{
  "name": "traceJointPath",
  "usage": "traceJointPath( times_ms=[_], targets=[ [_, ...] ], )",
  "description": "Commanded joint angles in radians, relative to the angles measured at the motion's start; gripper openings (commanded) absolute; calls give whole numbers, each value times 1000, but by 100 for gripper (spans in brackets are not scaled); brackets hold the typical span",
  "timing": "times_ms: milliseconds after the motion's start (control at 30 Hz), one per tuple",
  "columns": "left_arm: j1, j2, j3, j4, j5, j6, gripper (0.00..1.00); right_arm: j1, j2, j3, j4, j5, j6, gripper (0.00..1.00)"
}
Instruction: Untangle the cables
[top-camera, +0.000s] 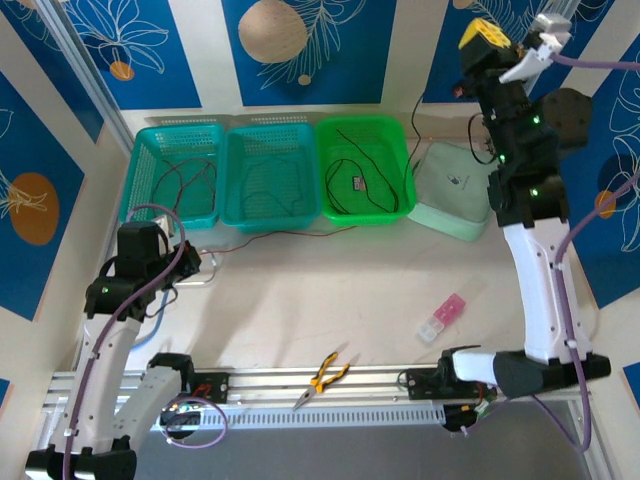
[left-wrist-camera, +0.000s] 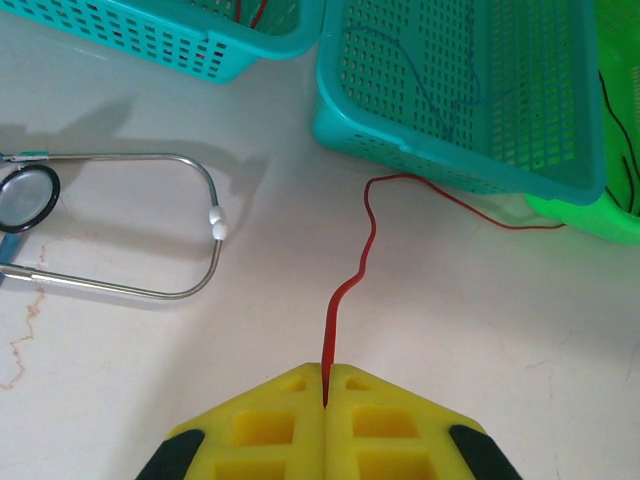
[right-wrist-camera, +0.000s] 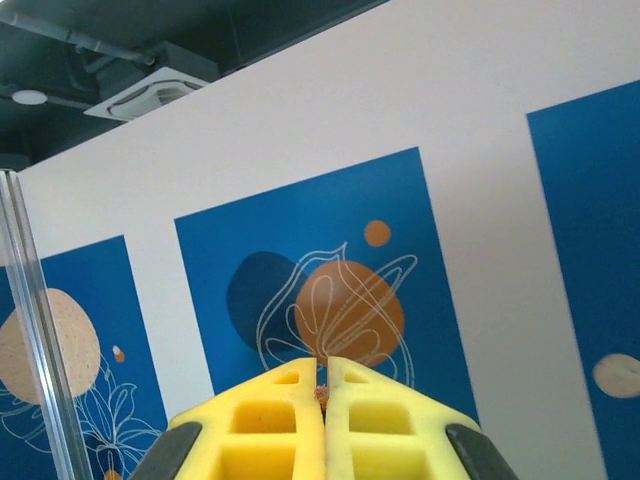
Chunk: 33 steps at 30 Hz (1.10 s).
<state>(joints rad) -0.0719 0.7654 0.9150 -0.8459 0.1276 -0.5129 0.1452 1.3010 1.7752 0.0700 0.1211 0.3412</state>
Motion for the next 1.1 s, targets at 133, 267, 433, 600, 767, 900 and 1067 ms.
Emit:
traceJointPath(
  times_ms=[133,267,433,600,767,900,1067],
  targets=[
    [12,-36,-11,27,35,-33,0,16,165,203,56,9,-61,0],
    [12,-41,-15,21,41,-37,0,11,251,308,42,22,-74,0],
    [12,-50,-21,28,52,-51,0,16,369,454,-2,-7,-54,0],
    [12,-59,-20,22,53,-53,0,44,462,524,-43,-12,-60,0],
    [12,-64,-21,18,58,-53,0,75,500,448,-56,35,-98,0],
    [12,-68,-20,18,61,-53,0,119,487,268,-51,163,-152,0],
    [12,-68,-18,10,59,-53,0,171,450,-26,10,266,-175,0]
  ],
)
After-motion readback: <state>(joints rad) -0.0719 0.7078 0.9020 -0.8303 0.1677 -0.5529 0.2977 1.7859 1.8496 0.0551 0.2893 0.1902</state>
